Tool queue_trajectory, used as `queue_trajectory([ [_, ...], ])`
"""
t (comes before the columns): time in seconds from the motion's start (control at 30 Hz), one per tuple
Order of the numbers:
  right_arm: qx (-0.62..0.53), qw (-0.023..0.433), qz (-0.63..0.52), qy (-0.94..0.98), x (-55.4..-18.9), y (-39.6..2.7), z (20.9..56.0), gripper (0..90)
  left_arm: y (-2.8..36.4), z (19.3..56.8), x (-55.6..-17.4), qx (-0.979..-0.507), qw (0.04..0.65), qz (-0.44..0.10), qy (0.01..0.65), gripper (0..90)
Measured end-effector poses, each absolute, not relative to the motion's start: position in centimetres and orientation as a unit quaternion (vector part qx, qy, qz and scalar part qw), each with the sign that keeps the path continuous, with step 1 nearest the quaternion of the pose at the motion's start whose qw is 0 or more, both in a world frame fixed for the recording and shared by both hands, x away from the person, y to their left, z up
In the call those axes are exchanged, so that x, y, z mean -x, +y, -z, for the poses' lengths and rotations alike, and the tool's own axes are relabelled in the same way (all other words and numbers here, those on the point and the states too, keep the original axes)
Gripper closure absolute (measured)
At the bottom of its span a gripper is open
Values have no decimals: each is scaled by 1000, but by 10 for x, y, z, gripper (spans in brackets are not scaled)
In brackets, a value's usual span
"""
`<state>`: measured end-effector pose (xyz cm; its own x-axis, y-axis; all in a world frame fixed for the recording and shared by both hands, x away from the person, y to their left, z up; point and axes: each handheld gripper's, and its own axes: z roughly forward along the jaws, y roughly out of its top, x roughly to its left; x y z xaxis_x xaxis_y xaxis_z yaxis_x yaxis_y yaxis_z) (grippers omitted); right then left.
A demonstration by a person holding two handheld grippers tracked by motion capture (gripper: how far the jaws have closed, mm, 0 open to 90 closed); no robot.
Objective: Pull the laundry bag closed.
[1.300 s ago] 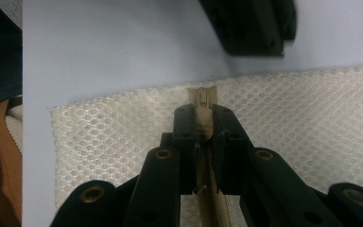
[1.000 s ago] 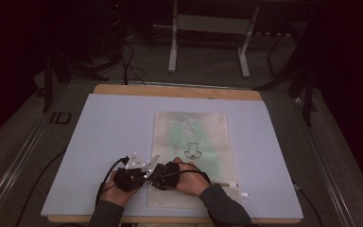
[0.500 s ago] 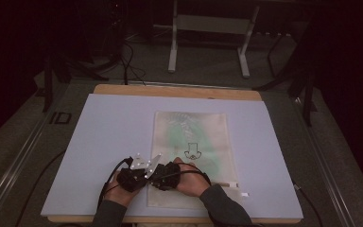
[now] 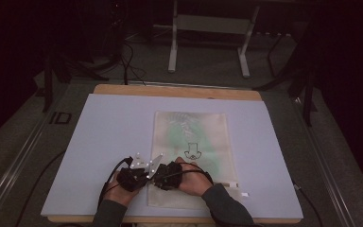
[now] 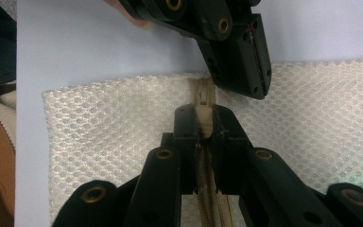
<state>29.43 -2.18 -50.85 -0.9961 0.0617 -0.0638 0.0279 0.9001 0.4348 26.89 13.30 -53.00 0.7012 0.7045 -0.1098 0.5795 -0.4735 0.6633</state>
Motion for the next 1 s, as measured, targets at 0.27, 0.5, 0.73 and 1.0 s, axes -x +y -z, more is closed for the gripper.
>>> queue_trajectory([
  [0.27,-28,38,-215,976,-292,-27,508,822,134,530,-269,-855,348,-87,375,896],
  [0.5,-28,40,-216,975,-292,-30,508,822,134,530,-269,-854,349,-87,376,896],
  [0.73,-28,42,-213,976,-291,-34,507,822,133,530,-269,-853,350,-88,378,896],
  [1.0,-29,40,-214,976,-291,-42,507,822,133,530,-269,-852,351,-87,379,896],
])
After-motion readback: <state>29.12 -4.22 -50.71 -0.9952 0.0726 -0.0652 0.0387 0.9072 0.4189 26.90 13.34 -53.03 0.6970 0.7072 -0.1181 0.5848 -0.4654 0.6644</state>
